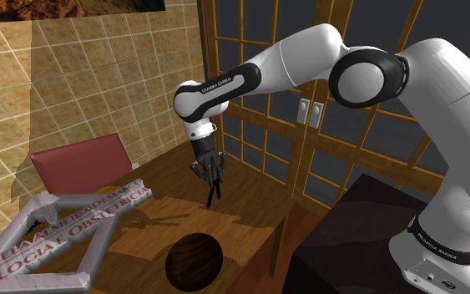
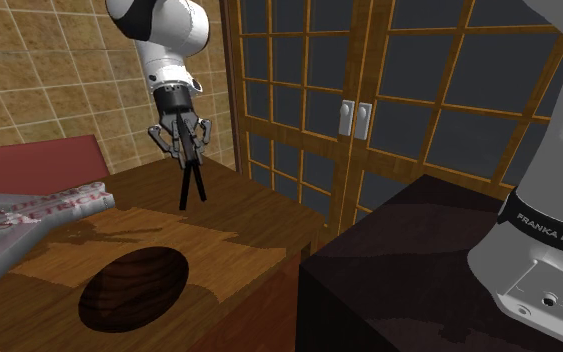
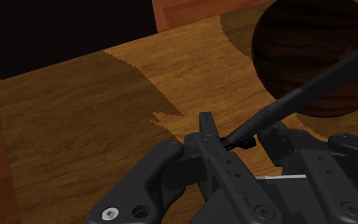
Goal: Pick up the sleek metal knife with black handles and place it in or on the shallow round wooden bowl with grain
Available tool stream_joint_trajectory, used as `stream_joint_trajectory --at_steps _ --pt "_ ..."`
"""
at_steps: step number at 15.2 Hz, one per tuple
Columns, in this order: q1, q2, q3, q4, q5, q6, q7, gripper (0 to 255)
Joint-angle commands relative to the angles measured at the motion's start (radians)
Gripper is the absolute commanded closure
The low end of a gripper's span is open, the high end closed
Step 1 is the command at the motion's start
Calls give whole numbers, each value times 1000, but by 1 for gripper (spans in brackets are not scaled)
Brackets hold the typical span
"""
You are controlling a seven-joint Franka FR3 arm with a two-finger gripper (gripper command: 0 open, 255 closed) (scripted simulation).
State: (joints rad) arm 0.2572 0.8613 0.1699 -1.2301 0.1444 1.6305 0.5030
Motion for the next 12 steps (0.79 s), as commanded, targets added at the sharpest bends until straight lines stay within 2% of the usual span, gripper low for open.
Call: stream_joint_trajectory --at_steps 1,6,12 --pt "-2 -18 1 -3 1 -15 3 255" --pt "-4 -43 3 8 4 -50 10 255" --pt "75 -82 39 -64 32 10 106 255"
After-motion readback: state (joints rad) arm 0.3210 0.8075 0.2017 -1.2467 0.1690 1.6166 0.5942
